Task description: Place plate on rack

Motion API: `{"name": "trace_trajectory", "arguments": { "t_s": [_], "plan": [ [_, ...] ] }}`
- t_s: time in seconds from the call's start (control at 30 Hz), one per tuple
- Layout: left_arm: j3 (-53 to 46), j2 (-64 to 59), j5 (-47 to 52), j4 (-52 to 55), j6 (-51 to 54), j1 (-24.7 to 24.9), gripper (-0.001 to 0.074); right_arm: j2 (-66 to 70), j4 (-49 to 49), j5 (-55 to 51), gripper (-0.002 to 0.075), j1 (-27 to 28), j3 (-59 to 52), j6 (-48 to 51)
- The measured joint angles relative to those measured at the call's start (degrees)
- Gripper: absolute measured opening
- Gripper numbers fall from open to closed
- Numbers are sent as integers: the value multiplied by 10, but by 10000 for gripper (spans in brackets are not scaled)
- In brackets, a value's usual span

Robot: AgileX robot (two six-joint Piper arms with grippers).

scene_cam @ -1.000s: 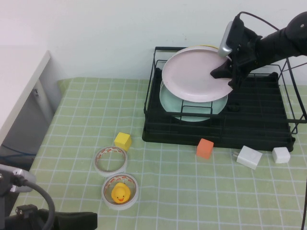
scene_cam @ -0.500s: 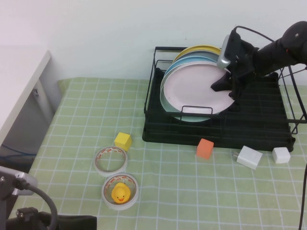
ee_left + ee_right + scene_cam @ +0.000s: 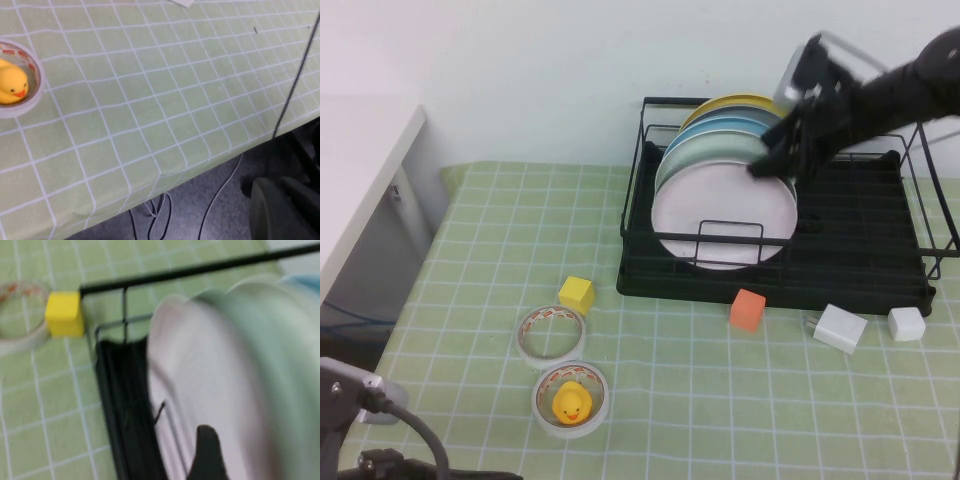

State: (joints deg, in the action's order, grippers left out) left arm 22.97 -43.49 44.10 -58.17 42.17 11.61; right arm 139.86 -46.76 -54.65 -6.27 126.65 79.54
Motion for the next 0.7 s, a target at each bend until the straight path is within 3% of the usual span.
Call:
{"name": "trace_trajectory", "arguments": {
  "t_s": [0.2,0.3,0.47,0.7],
  "plan": [
    [0,9,12,22,-34,0,0,-86,1,-38,383,23,7,-75],
    [0,45,27,74,-72,0,0,-138,5,-86,288,41,10,-120],
    [0,161,28,208,-191,0,0,-225,5,-153,66,77,6,-165],
    [0,321,-22,378,-389,0,0,-371,-31,-162,13,72,-80,-124]
  ]
}}
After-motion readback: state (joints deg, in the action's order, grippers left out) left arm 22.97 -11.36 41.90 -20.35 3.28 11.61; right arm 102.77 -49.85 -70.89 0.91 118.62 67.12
